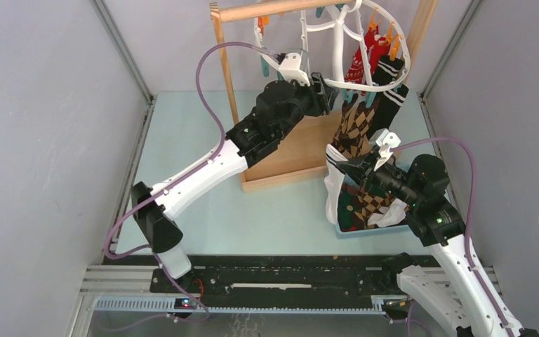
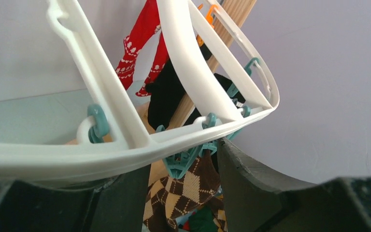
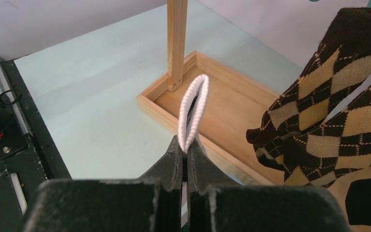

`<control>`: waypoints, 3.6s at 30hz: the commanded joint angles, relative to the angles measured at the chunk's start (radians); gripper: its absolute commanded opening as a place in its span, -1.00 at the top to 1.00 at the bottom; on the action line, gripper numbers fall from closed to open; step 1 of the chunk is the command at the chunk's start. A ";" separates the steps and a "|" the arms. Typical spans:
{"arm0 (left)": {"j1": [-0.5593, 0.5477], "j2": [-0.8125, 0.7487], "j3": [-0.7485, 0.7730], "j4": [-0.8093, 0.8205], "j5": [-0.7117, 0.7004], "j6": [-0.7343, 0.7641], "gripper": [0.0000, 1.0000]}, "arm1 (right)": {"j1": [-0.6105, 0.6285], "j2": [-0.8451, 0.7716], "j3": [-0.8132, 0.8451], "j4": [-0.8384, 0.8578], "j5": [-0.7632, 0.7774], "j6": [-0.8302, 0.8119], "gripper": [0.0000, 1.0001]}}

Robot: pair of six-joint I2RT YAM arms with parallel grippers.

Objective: Clip the socks to the hanger
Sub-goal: Open the clamp at the hanger, then clamp the sock onto the hanger.

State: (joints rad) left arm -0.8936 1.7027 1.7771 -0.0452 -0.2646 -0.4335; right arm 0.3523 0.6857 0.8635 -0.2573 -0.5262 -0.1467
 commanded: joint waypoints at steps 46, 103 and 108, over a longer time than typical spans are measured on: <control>-0.029 0.018 0.214 -0.149 -0.183 0.039 0.95 | 0.170 0.099 0.085 0.160 0.343 -0.093 1.00; -0.031 0.029 0.222 -0.180 -0.168 0.019 0.98 | 0.275 0.351 0.216 0.398 0.695 -0.164 1.00; -0.031 0.029 0.223 -0.183 -0.169 0.016 0.99 | 0.277 0.363 0.229 0.416 0.698 -0.193 1.00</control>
State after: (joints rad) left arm -0.9226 1.7351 1.9331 -0.2264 -0.4171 -0.4023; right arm 0.6193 1.0447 1.0401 0.0753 0.1520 -0.2928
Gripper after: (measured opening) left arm 0.297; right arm 0.017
